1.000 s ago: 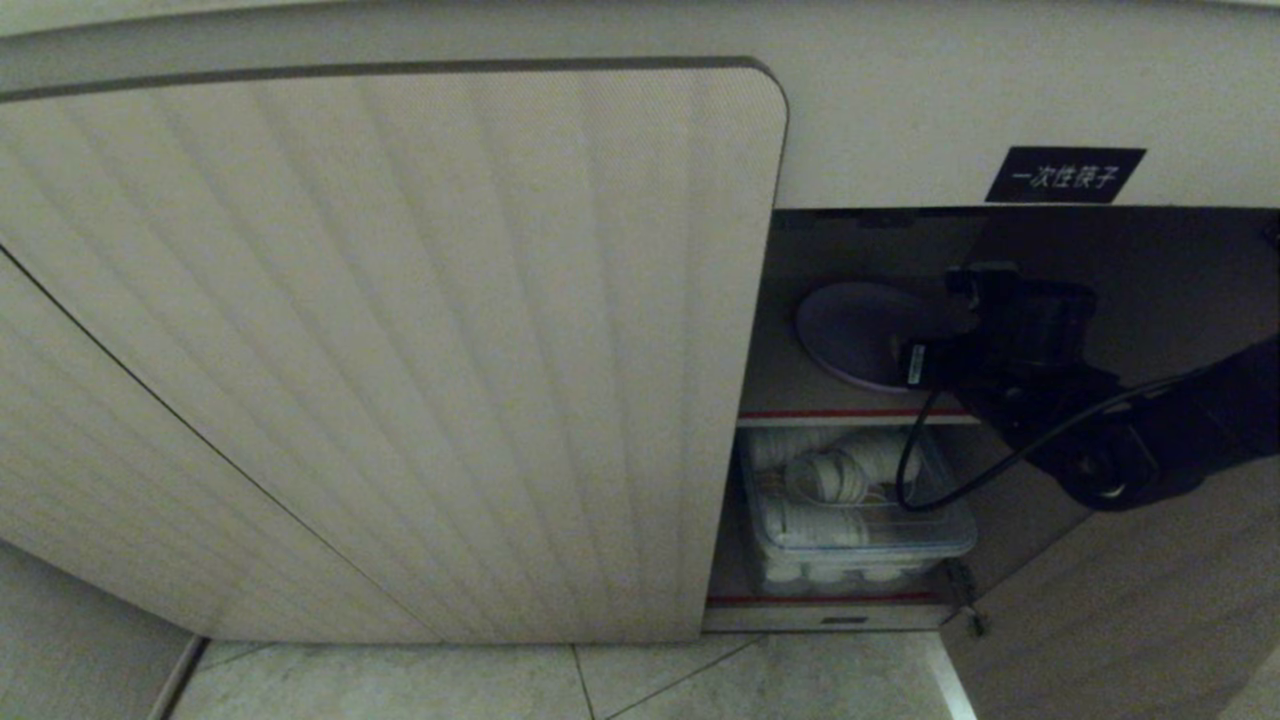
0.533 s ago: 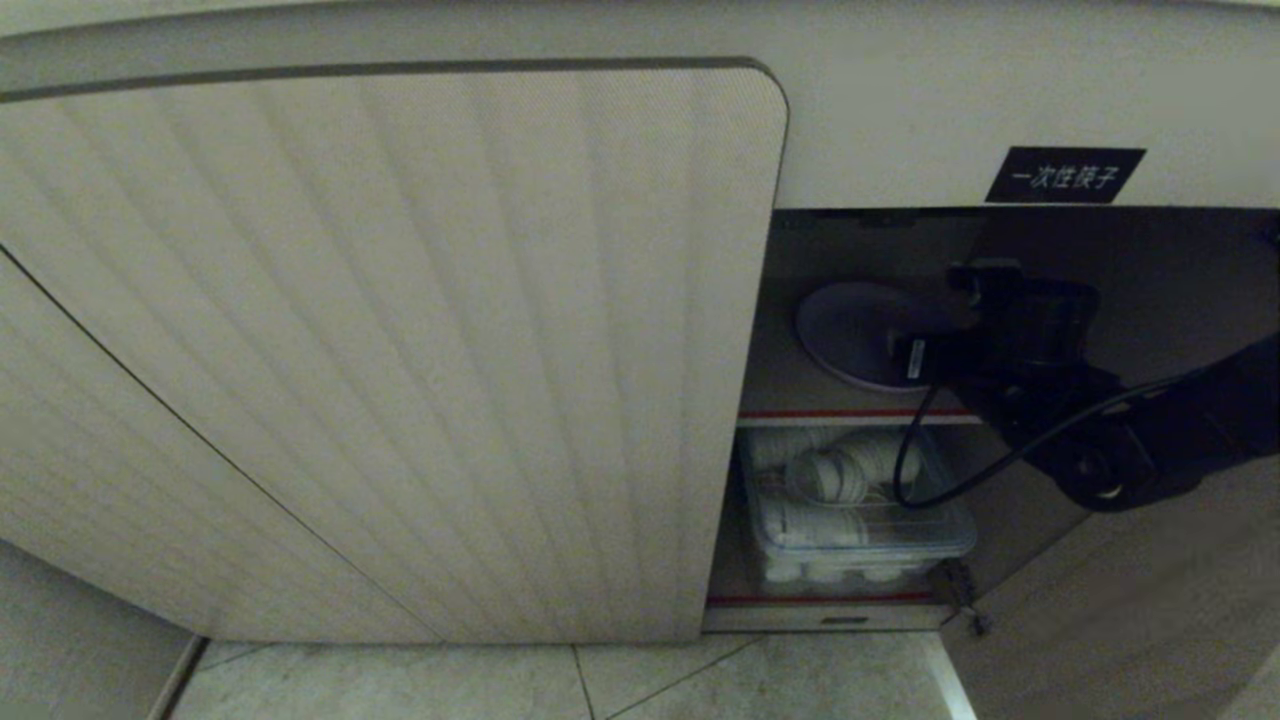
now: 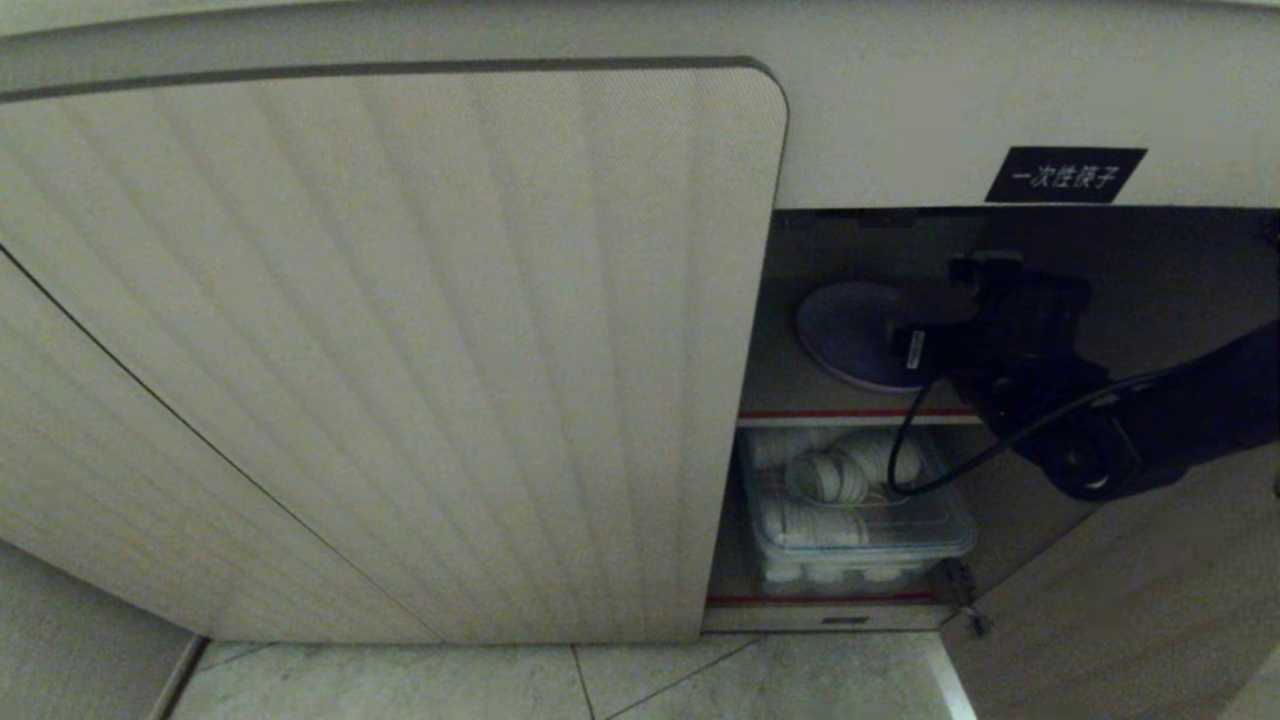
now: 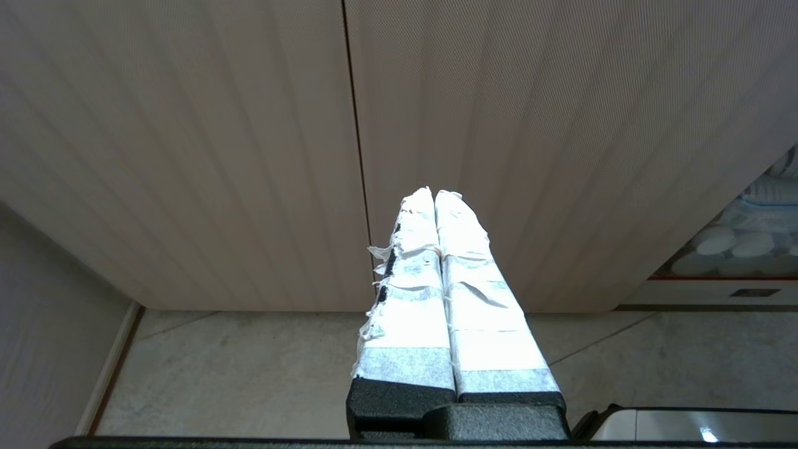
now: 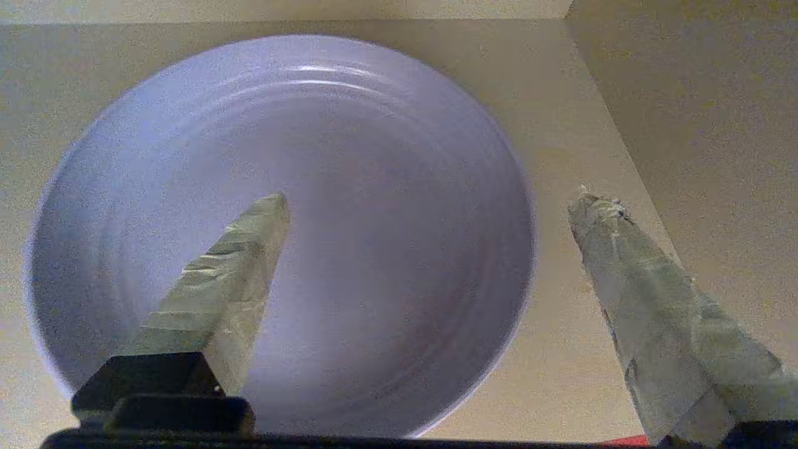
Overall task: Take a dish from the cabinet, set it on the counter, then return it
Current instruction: Take the plate from the cabinet
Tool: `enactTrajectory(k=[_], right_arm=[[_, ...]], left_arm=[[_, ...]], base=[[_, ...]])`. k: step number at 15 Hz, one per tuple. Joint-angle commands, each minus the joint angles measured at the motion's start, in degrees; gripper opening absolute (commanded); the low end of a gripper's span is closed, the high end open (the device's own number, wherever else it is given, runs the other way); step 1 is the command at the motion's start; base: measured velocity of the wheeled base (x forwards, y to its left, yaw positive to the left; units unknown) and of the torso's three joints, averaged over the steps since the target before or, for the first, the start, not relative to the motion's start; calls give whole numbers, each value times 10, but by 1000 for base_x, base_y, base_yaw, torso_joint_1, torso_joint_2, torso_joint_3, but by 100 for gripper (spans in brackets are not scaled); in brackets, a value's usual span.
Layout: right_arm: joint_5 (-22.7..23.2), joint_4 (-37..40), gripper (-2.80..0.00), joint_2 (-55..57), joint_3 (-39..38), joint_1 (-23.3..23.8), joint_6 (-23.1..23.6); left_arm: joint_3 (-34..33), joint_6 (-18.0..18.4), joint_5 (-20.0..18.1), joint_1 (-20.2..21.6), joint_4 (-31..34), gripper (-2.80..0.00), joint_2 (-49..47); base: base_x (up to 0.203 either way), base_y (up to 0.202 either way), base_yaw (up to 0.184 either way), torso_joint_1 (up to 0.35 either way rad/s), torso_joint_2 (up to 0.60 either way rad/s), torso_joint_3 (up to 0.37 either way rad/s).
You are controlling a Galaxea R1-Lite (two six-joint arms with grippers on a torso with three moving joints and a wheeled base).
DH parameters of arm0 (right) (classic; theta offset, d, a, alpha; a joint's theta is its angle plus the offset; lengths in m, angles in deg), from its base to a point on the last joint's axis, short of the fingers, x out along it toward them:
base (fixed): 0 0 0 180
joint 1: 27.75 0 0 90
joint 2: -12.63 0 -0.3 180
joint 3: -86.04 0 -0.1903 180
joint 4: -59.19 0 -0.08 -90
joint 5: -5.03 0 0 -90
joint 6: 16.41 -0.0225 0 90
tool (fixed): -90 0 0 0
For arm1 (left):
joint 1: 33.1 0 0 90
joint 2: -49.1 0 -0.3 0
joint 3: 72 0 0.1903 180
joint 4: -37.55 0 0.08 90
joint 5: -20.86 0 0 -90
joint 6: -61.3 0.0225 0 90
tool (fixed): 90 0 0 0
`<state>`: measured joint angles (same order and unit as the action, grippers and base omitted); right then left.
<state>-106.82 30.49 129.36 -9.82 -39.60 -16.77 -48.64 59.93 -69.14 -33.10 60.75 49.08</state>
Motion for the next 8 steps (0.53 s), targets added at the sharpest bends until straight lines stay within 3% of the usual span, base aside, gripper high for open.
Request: enactTrajectory(k=[1,8], right_arm=[[-1,-3,0,5,2,0,0],[-2,4,0,25,32,5,0]], left_arm=[[0,0,0,0,0,-280,0],[0,0,0,0,0,-280,0]], base=[[0,0,0,0,0,0],[0,0,0,0,0,0]])
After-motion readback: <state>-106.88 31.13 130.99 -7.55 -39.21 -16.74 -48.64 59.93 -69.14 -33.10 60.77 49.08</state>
